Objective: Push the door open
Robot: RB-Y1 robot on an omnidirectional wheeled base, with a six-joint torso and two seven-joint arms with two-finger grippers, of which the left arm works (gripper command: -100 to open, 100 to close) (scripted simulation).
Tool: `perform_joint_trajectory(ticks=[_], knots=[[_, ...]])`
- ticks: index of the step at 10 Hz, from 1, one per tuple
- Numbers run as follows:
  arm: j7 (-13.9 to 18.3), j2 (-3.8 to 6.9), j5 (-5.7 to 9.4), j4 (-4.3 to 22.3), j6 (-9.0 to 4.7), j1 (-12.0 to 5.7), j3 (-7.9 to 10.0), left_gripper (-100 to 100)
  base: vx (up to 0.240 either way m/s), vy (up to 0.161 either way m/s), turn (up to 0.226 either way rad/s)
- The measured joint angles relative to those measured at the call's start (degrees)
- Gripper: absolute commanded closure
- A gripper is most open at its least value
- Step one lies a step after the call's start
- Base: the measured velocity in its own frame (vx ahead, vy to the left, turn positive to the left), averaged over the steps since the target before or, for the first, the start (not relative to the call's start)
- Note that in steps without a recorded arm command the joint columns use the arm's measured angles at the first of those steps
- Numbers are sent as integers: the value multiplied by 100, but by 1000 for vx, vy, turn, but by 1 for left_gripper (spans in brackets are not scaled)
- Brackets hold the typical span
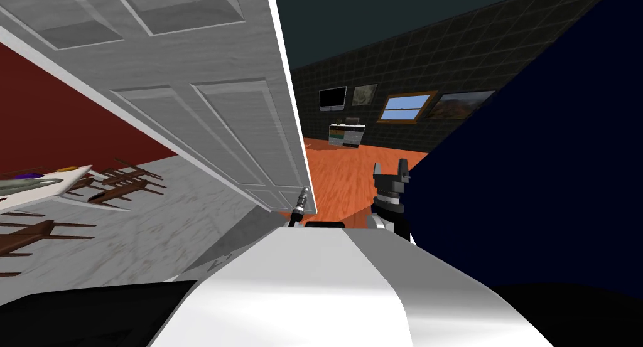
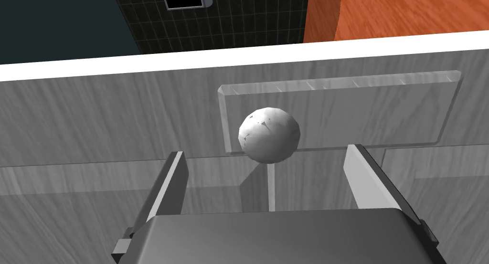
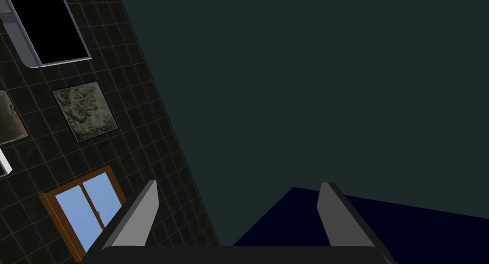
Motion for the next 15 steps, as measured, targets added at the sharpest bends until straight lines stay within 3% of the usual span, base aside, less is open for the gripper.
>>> perform_joint_trajectory(ticks=[1, 2, 7, 9, 11, 13, 15], knots=[[-9, -24, 5, 27, -26, -13, 15, -100, 97, 13, -1], [-10, -31, 4, 24, -40, -13, 11, 100, -21, -7, 7], [-12, -22, 4, 38, -12, -6, 16, 100, -16, -1, -2], [-24, -23, 15, 98, -12, -3, 34, 100, 135, -45, 35], [-38, 32, 49, -48, 103, 89, 99, 100, 177, -80, 55], [-88, 38, 102, 132, 22, -50, 219, 100, 194, -50, 42], [-108, 71, 148, 21, 112, -32, 315, 100, 195, -62, 49]])
